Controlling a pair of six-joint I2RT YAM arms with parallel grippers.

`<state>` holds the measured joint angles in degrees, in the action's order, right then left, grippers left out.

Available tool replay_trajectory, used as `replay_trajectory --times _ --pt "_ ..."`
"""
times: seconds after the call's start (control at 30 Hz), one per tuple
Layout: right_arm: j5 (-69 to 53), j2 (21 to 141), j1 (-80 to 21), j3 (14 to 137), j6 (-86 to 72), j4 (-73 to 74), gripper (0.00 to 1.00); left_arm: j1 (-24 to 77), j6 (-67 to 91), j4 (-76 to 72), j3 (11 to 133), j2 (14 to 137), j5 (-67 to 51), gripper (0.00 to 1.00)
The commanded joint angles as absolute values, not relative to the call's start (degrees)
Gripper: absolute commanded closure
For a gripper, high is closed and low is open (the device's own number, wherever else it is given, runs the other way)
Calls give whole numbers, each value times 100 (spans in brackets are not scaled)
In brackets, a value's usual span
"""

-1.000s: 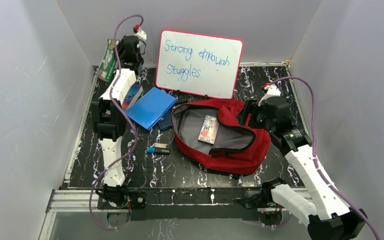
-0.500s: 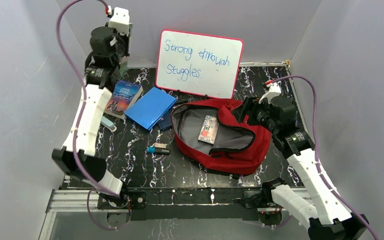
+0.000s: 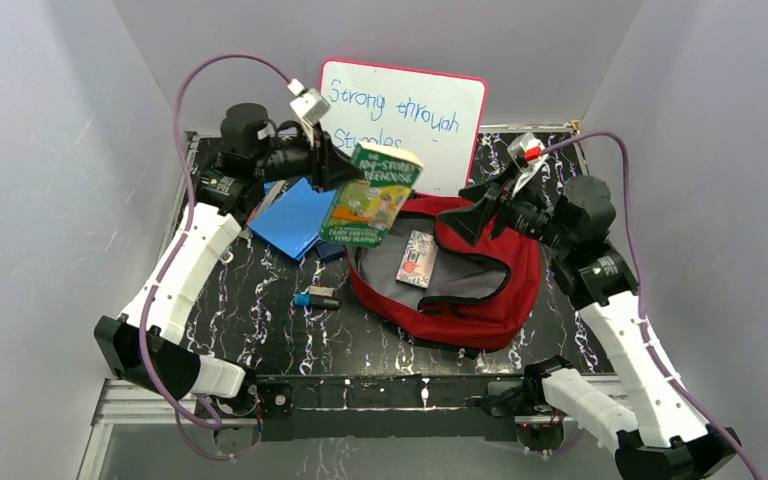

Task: Pack the student bag
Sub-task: Pick up the book at the corner of the board.

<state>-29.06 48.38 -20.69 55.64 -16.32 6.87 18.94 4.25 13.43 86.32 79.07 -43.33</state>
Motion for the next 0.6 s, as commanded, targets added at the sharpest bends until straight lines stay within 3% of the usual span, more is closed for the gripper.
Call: replay_trajectory --times 0.0,0.23,0.57 --pt "-4870 5144 -2062 6759 -160 1043 16 2261 408 852 8509 7501 -5587 100" --pt "-5548 5917 -2058 7773 610 2435 12 2760 98 1210 8598 7776 -6575 100" --pt "-6073 6434 -2061 8006 802 2989 12 3310 -736 2026 8791 8091 -6608 100"
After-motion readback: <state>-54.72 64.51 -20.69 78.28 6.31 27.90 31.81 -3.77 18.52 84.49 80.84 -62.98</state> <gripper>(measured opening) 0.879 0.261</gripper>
